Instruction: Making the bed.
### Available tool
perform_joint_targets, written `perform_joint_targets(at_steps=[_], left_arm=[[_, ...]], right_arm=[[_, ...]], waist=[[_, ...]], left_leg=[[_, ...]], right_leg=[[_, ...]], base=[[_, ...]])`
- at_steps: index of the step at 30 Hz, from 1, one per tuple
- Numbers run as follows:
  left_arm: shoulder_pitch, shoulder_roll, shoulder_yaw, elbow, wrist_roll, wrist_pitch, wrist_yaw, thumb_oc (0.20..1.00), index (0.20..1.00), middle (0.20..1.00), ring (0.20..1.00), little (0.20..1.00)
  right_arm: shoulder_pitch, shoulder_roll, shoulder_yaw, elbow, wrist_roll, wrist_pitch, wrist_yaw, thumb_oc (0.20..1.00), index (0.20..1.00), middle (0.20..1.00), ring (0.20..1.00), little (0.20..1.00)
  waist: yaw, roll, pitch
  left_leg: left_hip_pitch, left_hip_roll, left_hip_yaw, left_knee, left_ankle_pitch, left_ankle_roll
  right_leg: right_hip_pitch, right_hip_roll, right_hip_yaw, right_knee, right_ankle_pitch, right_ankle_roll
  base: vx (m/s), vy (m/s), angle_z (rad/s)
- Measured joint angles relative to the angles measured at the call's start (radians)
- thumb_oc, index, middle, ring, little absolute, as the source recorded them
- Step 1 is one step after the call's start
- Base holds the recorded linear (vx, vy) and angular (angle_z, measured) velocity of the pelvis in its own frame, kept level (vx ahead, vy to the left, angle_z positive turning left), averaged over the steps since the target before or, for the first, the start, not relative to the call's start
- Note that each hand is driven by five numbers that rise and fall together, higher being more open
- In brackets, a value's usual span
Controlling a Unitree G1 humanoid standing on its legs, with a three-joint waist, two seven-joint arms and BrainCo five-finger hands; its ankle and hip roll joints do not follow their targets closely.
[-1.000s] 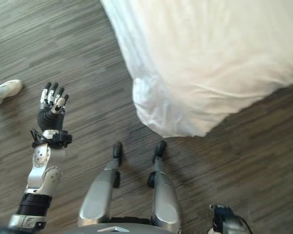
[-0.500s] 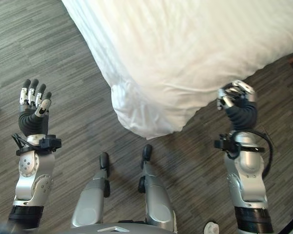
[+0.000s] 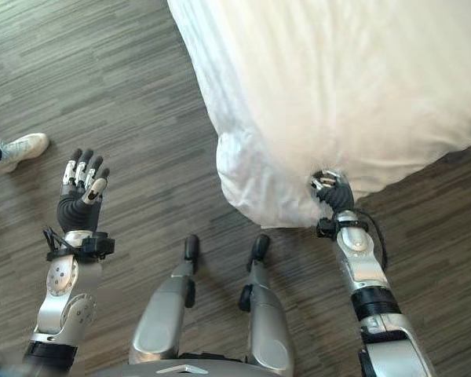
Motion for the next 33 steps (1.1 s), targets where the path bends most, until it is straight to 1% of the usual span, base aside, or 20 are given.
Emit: perform_joint_targets(at_steps=[1, 2, 4, 6, 9, 12, 13, 15, 16, 17, 18, 19, 21, 22, 24, 26, 28, 29, 31, 33], left_arm=[[-0.022, 0.0, -0.009, 0.02, 0.0, -0.004, 0.009, 1.0, 1.0, 1.0, 1.0, 1.0], [-0.045, -0.002, -0.025, 0.047, 0.001, -0.002, 0.017, 1.0, 1.0, 1.0, 1.0, 1.0], [-0.051, -0.003, -0.027, 0.057, 0.001, 0.005, 0.019, 1.0, 1.0, 1.0, 1.0, 1.0], [-0.051, -0.003, -0.033, 0.057, 0.003, 0.005, 0.019, 1.0, 1.0, 1.0, 1.0, 1.0], [-0.055, 0.0, -0.03, 0.056, 0.005, 0.004, 0.021, 1.0, 1.0, 1.0, 1.0, 1.0], [-0.06, 0.02, -0.013, 0.056, 0.019, 0.004, 0.027, 1.0, 1.0, 1.0, 1.0, 1.0], [-0.063, 0.028, -0.005, 0.056, 0.019, 0.004, 0.034, 1.0, 1.0, 1.0, 1.0, 1.0], [-0.065, 0.039, 0.024, 0.056, 0.019, 0.003, 0.042, 1.0, 1.0, 1.0, 1.0, 1.0], [-0.062, 0.043, 0.035, 0.052, 0.019, 0.0, 0.045, 1.0, 1.0, 1.0, 1.0, 1.0], [-0.074, 0.047, 0.046, 0.046, 0.019, 0.0, 0.049, 1.0, 1.0, 1.0, 1.0, 1.0], [-0.058, 0.049, 0.083, 0.048, 0.019, 0.005, 0.059, 1.0, 1.0, 1.0, 1.0, 1.0], [-0.054, 0.054, 0.092, 0.051, 0.02, 0.004, 0.06, 1.0, 1.0, 1.0, 1.0, 1.0], [-0.052, 0.054, 0.094, 0.054, 0.02, 0.004, 0.06, 1.0, 1.0, 1.0, 1.0, 1.0], [-0.049, 0.052, 0.089, 0.056, 0.02, 0.004, 0.059, 1.0, 1.0, 1.0, 1.0, 1.0], [-0.049, 0.038, 0.098, 0.066, 0.02, 0.005, 0.058, 1.0, 1.0, 1.0, 1.0, 1.0], [-0.028, 0.001, 0.098, 0.089, 0.02, 0.007, 0.059, 1.0, 1.0, 1.0, 1.0, 1.0], [0.01, -0.028, 0.079, 0.117, 0.021, 0.008, 0.053, 1.0, 1.0, 1.0, 1.0, 1.0], [0.009, -0.032, 0.07, 0.125, 0.021, 0.011, 0.051, 1.0, 1.0, 1.0, 1.0, 1.0], [0.045, -0.049, 0.081, 0.132, 0.026, 0.035, 0.043, 1.0, 1.0, 1.0, 1.0, 1.0], [0.039, -0.043, 0.074, 0.143, 0.077, 0.048, 0.025, 1.0, 1.0, 1.0, 1.0, 1.0]], right_arm=[[-0.064, 0.019, -0.001, 0.119, 0.028, -0.004, -0.038, 0.2, 0.2, 0.2, 0.2, 0.2], [-0.099, 0.014, 0.001, 0.171, 0.029, 0.0, -0.056, 0.2, 0.2, 0.2, 0.2, 0.2], [-0.103, 0.015, 0.002, 0.192, 0.029, 0.005, -0.061, 0.2, 0.2, 0.2, 0.2, 0.2], [-0.087, 0.013, -0.003, 0.298, 0.029, 0.004, -0.058, 0.2, 0.2, 0.2, 0.2, 0.2], [-0.032, 0.019, -0.03, 0.441, 0.035, 0.043, -0.057, 0.2, 0.2, 0.2, 0.2, 0.2], [0.058, 0.023, -0.075, 0.459, 0.039, 0.054, -0.057, 0.2, 0.2, 0.2, 0.2, 0.2], [0.079, 0.021, -0.088, 0.456, 0.044, 0.059, -0.057, 0.2, 0.2, 0.2, 0.2, 0.2], [0.16, 0.026, -0.15, 0.365, 0.06, 0.057, -0.059, 0.2, 0.2, 0.2, 0.2, 0.2], [0.189, 0.024, -0.159, 0.337, 0.061, 0.054, -0.061, 0.2, 0.2, 0.2, 0.2, 0.2], [0.226, 0.031, -0.203, 0.248, 0.07, 0.07, -0.063, 0.2, 0.2, 0.2, 0.2, 0.2], [0.304, 0.076, -0.301, 0.016, 0.083, 0.058, -0.079, 1.0, 1.0, 1.0, 1.0, 1.0], [0.354, 0.079, -0.311, -0.106, 0.096, 0.018, -0.093, 1.0, 1.0, 1.0, 1.0, 1.0], [0.402, 0.083, -0.333, -0.224, 0.093, 0.001, -0.109, 1.0, 1.0, 1.0, 1.0, 1.0], [0.437, 0.077, -0.343, -0.275, 0.08, -0.023, -0.124, 1.0, 1.0, 1.0, 1.0, 1.0], [0.445, 0.084, -0.357, -0.335, 0.022, -0.01, -0.134, 1.0, 1.0, 1.0, 1.0, 1.0], [0.451, 0.096, -0.335, -0.377, -0.01, -0.011, -0.136, 1.0, 1.0, 1.0, 1.0, 1.0], [0.465, 0.115, -0.284, -0.442, -0.026, -0.015, -0.125, 1.0, 1.0, 1.0, 1.0, 1.0], [0.461, 0.119, -0.26, -0.441, -0.035, -0.015, -0.121, 1.0, 1.0, 1.0, 1.0, 1.0], [0.416, 0.146, -0.183, -0.457, -0.039, 0.0, -0.11, 1.0, 1.0, 1.0, 1.0, 1.0], [0.425, 0.143, -0.123, -0.476, -0.064, 0.012, -0.057, 1.0, 1.0, 1.0, 1.0, 1.0]], waist=[[-0.001, 0.003, 0.016], [0.005, 0.009, 0.051], [0.009, 0.008, 0.081], [0.024, 0.007, 0.088], [0.022, 0.007, 0.088], [0.009, 0.005, 0.088], [-0.004, 0.003, 0.088], [-0.01, -0.004, 0.084], [-0.013, -0.014, 0.066], [-0.039, -0.024, 0.063], [-0.062, -0.032, 0.058], [-0.098, -0.058, -0.015], [-0.122, -0.066, -0.059], [-0.13, -0.078, -0.113], [-0.15, -0.076, -0.133], [-0.153, -0.06, -0.161], [-0.167, -0.023, -0.233], [-0.163, -0.007, -0.257], [-0.161, 0.021, -0.272], [-0.15, 0.038, -0.3]], left_leg=[[-0.038, -0.004, 0.0, 0.009, 0.005, 0.002], [-0.058, -0.004, -0.001, 0.02, 0.007, 0.001], [-0.063, 0.0, -0.004, 0.026, 0.007, 0.0], [-0.064, 0.004, -0.005, 0.029, 0.005, -0.003], [-0.062, 0.004, -0.014, 0.029, 0.005, -0.003], [-0.044, 0.003, -0.025, 0.031, 0.005, -0.003], [-0.03, 0.002, -0.027, 0.031, 0.005, -0.003], [0.022, 0.0, -0.022, 0.02, 0.004, -0.004], [0.032, -0.001, -0.015, 0.015, 0.002, -0.006], [0.052, -0.004, -0.012, 0.014, 0.0, -0.01], [0.103, -0.004, -0.009, 0.007, 0.0, -0.006], [0.13, -0.004, 0.009, -0.003, -0.018, -0.007], [0.171, -0.003, 0.01, -0.018, -0.016, -0.001], [0.198, 0.001, 0.028, -0.037, -0.017, 0.003], [0.264, -0.001, 0.037, -0.068, -0.013, 0.003], [0.325, 0.0, 0.055, -0.089, -0.021, 0.007], [0.362, -0.002, 0.06, -0.111, -0.026, 0.009], [0.362, -0.002, 0.057, -0.111, -0.026, 0.009], [0.433, -0.003, 0.068, -0.132, -0.028, 0.012], [0.452, 0.0, 0.059, -0.133, -0.04, 0.008]], right_leg=[[-0.033, 0.0, 0.001, 0.0, 0.008, 0.001], [-0.048, -0.001, 0.001, 0.001, 0.013, -0.004], [-0.05, 0.003, 0.0, 0.001, 0.015, -0.008], [-0.049, 0.004, -0.001, 0.001, 0.015, -0.007], [-0.042, 0.005, -0.008, 0.001, 0.014, -0.006], [-0.016, 0.003, -0.016, 0.001, 0.014, -0.006], [-0.002, 0.005, -0.017, 0.001, 0.011, -0.003], [0.043, 0.001, -0.008, 0.001, 0.004, 0.007], [0.046, -0.004, -0.001, 0.0, -0.009, 0.018], [0.066, 0.0, 0.002, 0.001, -0.022, 0.019], [0.112, -0.002, 0.006, 0.0, -0.026, 0.02], [0.123, -0.004, 0.021, -0.005, -0.044, 0.024], [0.156, -0.004, 0.024, -0.005, -0.054, 0.027], [0.166, -0.003, 0.036, -0.005, -0.059, 0.03], [0.213, -0.004, 0.039, -0.002, -0.065, 0.027], [0.256, -0.003, 0.05, -0.006, -0.074, 0.028], [0.281, 0.0, 0.055, -0.005, -0.076, 0.025], [0.283, -0.001, 0.051, -0.003, -0.075, 0.026], [0.331, 0.014, 0.066, 0.0, -0.074, 0.024], [0.351, 0.008, 0.069, 0.0, -0.088, 0.029]], base=[[-0.04, -0.013, 0.04], [0.01, -0.008, 0.04], [0.0, 0.0, 0.0], [0.02, -0.006, 0.0], [0.05, -0.003, 0.06], [0.08, 0.019, 0.11], [0.11, 0.026, 0.09], [0.11, 0.031, -0.05], [0.15, 0.033, -0.09], [0.22, 0.055, -0.07], [0.13, 0.068, -0.22], [0.19, 0.083, -0.2], [0.09, 0.054, -0.18], [0.1, 0.035, -0.22], [0.1, 0.011, -0.2], [0.05, -0.008, -0.22], [0.06, 0.001, -0.07], [0.05, 0.007, -0.04], [0.04, 0.035, -0.21], [0.04, 0.075, -0.06]])
